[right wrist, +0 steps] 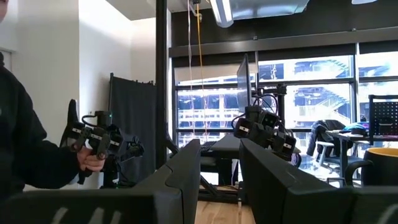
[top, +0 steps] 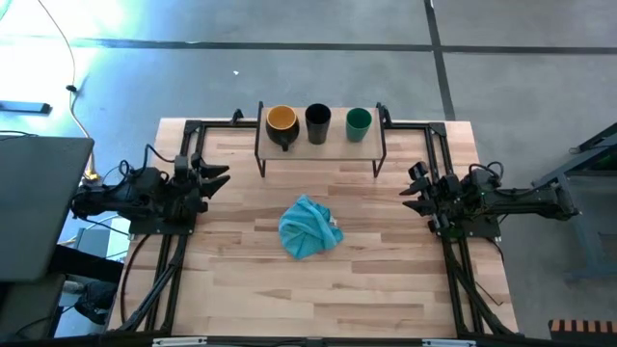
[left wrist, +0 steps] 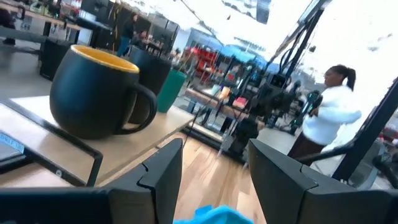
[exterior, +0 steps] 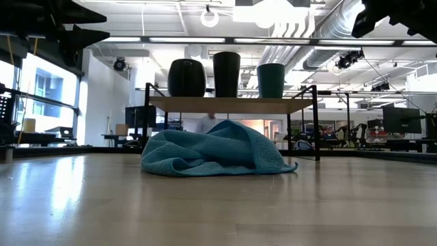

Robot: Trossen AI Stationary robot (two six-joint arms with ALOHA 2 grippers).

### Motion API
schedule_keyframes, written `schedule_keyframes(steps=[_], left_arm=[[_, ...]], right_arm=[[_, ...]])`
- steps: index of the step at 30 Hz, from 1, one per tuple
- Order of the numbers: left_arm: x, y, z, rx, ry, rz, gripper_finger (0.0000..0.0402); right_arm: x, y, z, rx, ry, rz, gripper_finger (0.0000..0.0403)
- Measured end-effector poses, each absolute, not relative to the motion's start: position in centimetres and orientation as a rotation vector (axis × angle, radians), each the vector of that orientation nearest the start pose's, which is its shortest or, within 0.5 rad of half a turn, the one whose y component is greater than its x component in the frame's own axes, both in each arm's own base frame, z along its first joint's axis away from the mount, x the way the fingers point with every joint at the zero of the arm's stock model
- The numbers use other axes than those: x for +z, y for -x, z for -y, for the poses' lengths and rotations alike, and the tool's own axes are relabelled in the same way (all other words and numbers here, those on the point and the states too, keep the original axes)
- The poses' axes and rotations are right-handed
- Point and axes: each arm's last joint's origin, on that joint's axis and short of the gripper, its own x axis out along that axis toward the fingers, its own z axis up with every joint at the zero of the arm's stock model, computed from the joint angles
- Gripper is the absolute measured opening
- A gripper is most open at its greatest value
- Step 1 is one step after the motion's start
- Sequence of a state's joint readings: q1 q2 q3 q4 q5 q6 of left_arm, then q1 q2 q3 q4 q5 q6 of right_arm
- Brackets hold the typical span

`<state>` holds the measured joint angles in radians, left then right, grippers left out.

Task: Stack small to large cups/mugs on shelf
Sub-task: Return to Home Position

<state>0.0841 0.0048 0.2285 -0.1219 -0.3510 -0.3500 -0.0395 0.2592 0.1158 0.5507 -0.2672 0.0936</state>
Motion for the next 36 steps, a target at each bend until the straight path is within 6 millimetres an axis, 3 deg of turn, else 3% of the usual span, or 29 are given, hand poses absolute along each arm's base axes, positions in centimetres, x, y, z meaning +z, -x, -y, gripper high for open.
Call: schedule_keyframes(steps=[13,29,36], left_arm=[[21.6,-7.6,-1.5,0.384,0.396,0.059,0.0170],[21.9,-7.6,-1.5,0.366,0.602,0.134,0.0170],[22.4,-7.7,-1.0,0.196,0.360,0.100,0.0170]], right_arm=[[23.2,-10.5,-0.3,0.216,-0.057,0.375,0.0103],[21.7,-11.0,-0.2,0.209,-0.153,0.200,0.0103],[21.8,-10.9,-0.3,0.236,-0.035,0.229,0.0103]])
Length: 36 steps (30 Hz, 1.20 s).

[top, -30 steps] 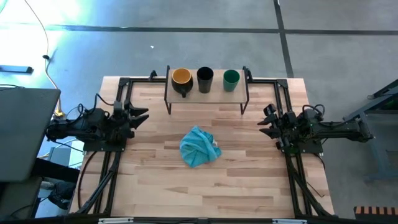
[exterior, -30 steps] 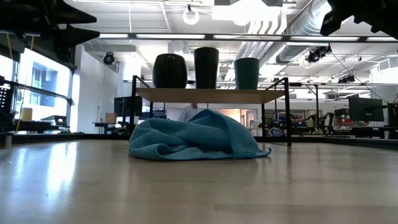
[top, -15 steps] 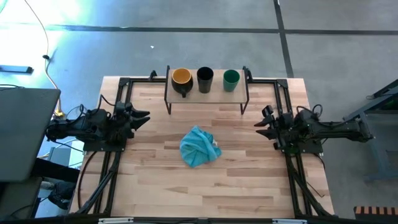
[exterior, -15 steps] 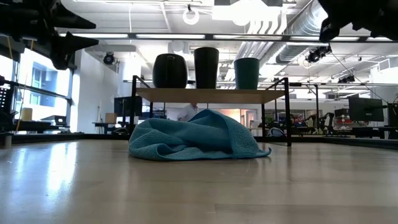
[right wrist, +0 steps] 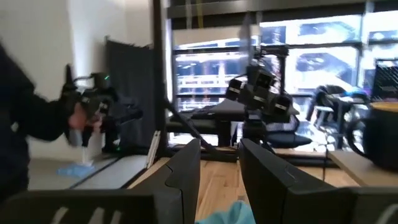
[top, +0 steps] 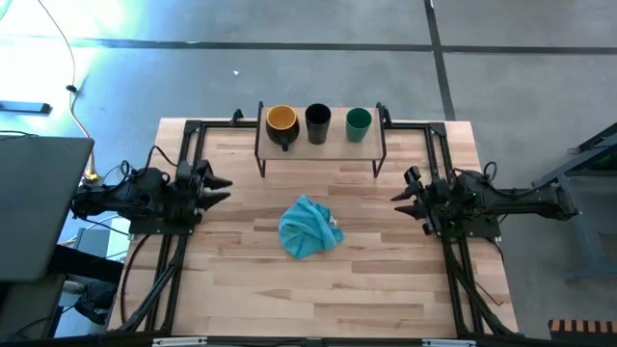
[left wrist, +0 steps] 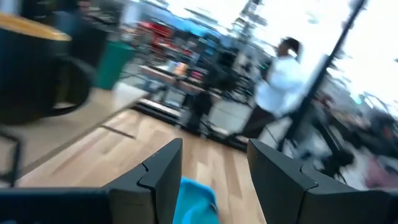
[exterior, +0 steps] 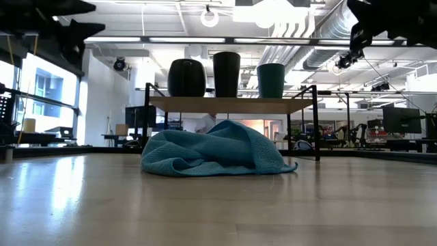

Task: Stack small to large cups/mugs on shelf
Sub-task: Return to Home Position

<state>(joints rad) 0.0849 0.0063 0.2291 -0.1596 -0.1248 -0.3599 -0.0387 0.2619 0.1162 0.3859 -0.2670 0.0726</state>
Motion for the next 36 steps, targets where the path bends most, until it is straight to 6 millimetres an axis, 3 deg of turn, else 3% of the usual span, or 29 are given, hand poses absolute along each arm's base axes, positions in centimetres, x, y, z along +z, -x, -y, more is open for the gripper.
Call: schedule_keyframes(steps=[7,18,36], left_arm=[[21.8,-8.0,-0.5,0.020,0.192,0.037,0.0170],[19.7,-9.0,-0.6,0.017,0.159,0.093,0.0170],[19.6,-9.1,-0.3,-0.084,0.040,0.096,0.0170]], right_arm=[[21.8,-10.8,-0.6,0.333,0.074,0.240,0.0103],[21.6,-10.8,-0.8,0.376,0.092,0.218,0.0103],[21.2,-10.8,-0.9,0.435,0.112,0.185,0.0103]])
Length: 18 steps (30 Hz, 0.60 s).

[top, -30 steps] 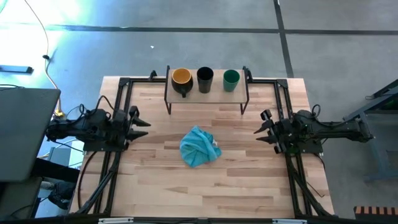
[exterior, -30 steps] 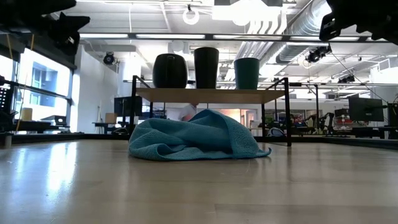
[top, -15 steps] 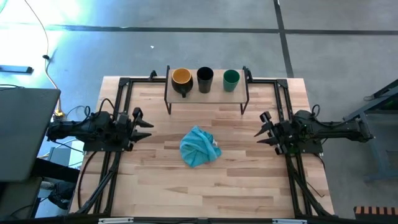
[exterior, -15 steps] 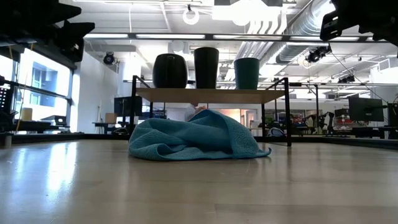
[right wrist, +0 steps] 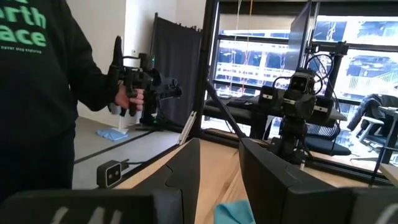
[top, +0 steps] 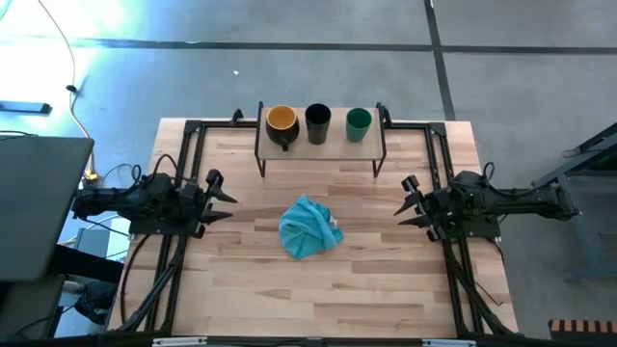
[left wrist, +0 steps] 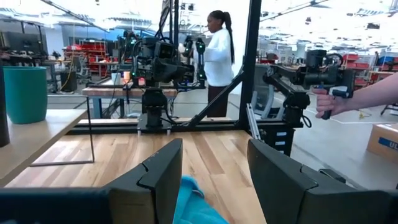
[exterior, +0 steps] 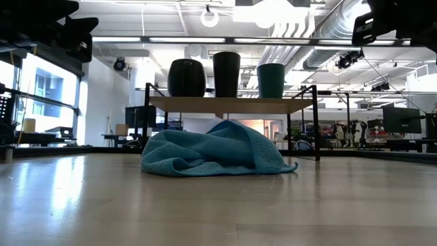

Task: Stack small to large cups/mugs on shelf
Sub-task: Return to Home Position

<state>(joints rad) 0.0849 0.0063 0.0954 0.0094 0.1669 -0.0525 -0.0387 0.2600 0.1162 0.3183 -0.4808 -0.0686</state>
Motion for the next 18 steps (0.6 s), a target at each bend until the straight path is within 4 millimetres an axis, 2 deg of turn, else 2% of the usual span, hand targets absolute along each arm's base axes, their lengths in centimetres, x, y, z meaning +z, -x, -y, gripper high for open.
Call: schedule_keyframes(steps=[5,18], left_arm=[[18.0,-9.6,-0.3,-0.089,0.058,0.151,0.0170],[18.3,-9.6,-0.3,-0.088,0.055,0.179,0.0170]], right_arm=[[21.2,-10.8,-0.9,0.438,0.138,0.195,0.0103],[22.0,-9.8,-1.1,0.465,0.215,0.304,0.0103]])
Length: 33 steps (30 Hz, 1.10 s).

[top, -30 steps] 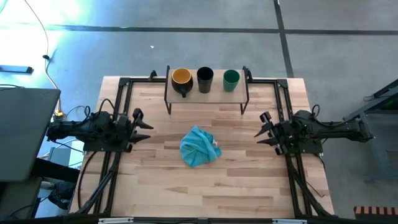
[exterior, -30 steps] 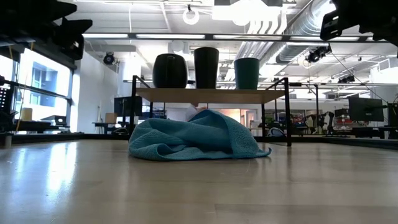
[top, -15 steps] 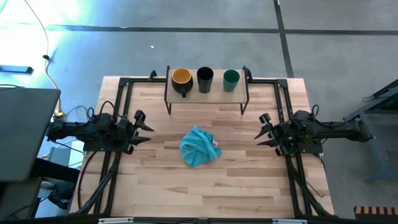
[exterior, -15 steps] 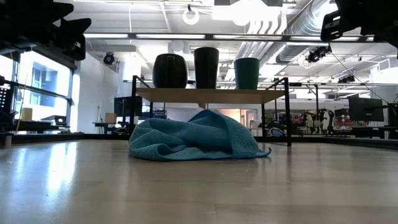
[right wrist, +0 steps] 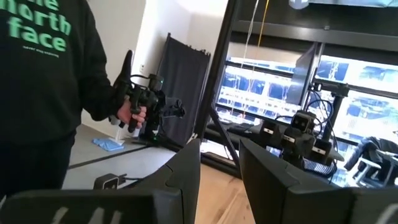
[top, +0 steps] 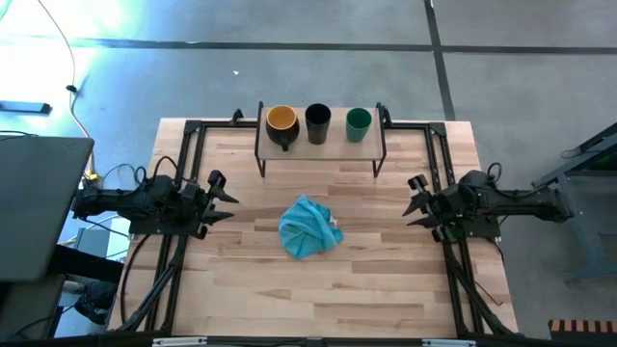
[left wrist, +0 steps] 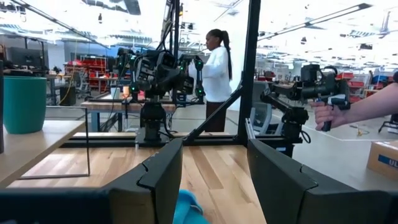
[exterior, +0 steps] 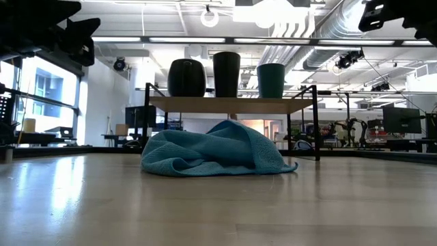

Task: Stack small to large cups/mugs on shelf
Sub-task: Return to Home Position

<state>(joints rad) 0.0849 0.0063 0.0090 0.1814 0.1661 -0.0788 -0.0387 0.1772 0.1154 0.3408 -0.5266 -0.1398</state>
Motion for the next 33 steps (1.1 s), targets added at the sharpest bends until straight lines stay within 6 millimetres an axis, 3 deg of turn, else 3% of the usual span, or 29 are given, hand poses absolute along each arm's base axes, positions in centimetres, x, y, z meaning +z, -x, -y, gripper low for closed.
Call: schedule_keyframes(steps=[3,6,13,33], left_arm=[[18.3,-9.6,-0.3,-0.089,0.060,0.179,0.0170],[18.3,-9.6,-0.3,-0.088,0.063,0.179,0.0170],[18.4,-9.6,-0.3,-0.089,0.098,0.179,0.0170],[17.2,-9.7,-0.3,-0.089,0.157,0.057,0.0170]], right_arm=[[21.7,-9.8,-1.1,0.468,0.218,0.320,0.0103],[19.8,-10.0,-1.1,0.472,0.191,0.347,0.0103],[20.3,-9.8,-1.0,0.449,0.141,0.381,0.0103],[19.2,-10.1,-1.1,0.485,0.098,0.259,0.0103]])
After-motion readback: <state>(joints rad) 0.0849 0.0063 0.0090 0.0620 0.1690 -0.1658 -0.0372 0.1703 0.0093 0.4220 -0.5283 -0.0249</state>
